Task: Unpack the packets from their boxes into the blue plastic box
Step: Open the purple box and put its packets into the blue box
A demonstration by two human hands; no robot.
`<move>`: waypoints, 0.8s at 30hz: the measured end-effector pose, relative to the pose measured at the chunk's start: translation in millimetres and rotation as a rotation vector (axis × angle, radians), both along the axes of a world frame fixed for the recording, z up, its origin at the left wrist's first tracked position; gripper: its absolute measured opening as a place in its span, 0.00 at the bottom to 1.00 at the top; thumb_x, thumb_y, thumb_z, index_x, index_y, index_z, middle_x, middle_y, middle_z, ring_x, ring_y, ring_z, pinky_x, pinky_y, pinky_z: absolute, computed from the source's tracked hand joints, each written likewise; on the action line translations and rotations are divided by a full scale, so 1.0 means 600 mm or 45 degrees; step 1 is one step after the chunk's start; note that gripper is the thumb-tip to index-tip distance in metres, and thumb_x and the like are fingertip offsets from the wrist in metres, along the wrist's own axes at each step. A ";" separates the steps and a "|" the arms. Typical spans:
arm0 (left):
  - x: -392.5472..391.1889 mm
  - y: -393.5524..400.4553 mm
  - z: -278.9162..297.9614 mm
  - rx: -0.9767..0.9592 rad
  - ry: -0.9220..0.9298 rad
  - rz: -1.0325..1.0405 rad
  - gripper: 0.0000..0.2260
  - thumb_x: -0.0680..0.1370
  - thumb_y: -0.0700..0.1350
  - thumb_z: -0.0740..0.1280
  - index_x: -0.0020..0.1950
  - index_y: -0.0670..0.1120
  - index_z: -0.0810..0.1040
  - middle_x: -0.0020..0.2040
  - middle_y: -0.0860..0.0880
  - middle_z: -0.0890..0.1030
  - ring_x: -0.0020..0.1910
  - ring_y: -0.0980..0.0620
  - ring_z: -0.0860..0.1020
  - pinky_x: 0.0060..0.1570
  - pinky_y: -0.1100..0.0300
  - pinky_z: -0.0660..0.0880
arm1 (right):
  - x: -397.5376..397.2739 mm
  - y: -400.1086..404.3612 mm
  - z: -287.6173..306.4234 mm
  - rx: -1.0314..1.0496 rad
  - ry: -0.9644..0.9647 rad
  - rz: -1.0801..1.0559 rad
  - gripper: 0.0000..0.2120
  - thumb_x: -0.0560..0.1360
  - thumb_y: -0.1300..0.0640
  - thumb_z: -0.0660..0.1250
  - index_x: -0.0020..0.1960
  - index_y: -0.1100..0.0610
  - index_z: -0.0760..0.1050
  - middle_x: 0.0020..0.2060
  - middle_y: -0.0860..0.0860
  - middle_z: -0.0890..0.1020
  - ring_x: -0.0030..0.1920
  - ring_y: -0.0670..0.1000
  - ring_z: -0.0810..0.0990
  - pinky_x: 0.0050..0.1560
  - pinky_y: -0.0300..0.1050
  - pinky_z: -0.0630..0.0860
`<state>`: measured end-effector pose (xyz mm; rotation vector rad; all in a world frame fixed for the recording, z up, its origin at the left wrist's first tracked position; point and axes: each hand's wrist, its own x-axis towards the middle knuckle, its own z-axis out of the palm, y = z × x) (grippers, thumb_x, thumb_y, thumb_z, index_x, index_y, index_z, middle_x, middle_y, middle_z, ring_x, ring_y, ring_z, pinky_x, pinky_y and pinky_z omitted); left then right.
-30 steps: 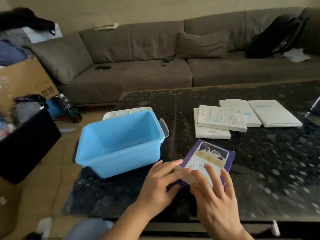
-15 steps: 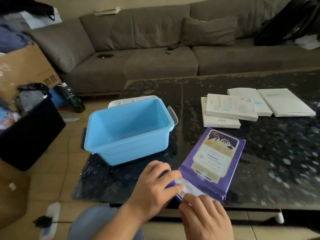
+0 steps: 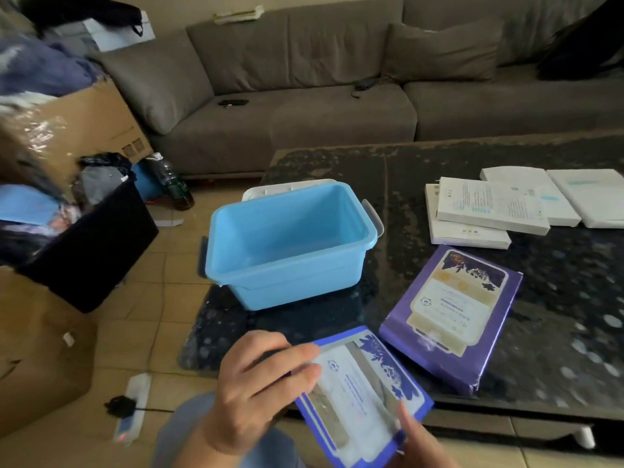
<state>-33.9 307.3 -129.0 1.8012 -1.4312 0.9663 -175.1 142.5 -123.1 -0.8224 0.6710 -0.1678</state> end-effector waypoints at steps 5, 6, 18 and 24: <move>-0.002 0.058 -0.003 -0.018 0.013 0.050 0.11 0.79 0.48 0.67 0.56 0.43 0.79 0.59 0.43 0.80 0.51 0.44 0.79 0.47 0.50 0.76 | 0.015 -0.006 0.035 0.014 0.123 0.452 0.15 0.63 0.68 0.76 0.49 0.62 0.83 0.39 0.58 0.87 0.36 0.55 0.86 0.40 0.45 0.76; 0.001 0.075 -0.005 -0.086 0.174 0.065 0.18 0.79 0.55 0.63 0.60 0.43 0.78 0.61 0.43 0.79 0.54 0.43 0.79 0.50 0.49 0.76 | 0.017 -0.011 0.046 -0.030 0.111 0.453 0.12 0.65 0.69 0.75 0.48 0.62 0.82 0.38 0.58 0.86 0.34 0.55 0.86 0.37 0.44 0.77; 0.045 -0.019 0.189 -0.694 1.869 -0.130 0.20 0.68 0.41 0.77 0.58 0.47 0.78 0.51 0.44 0.85 0.52 0.41 0.83 0.52 0.44 0.80 | 0.161 -0.013 0.161 -0.254 -0.600 0.291 0.35 0.44 0.43 0.85 0.49 0.52 0.85 0.50 0.59 0.85 0.51 0.58 0.85 0.44 0.52 0.83; 0.103 0.004 0.216 -0.607 1.870 -0.172 0.21 0.67 0.37 0.74 0.58 0.45 0.75 0.52 0.44 0.85 0.52 0.44 0.84 0.47 0.47 0.83 | 0.209 -0.113 0.298 -0.951 -0.469 0.544 0.27 0.63 0.45 0.76 0.61 0.47 0.78 0.48 0.57 0.86 0.45 0.59 0.86 0.41 0.58 0.83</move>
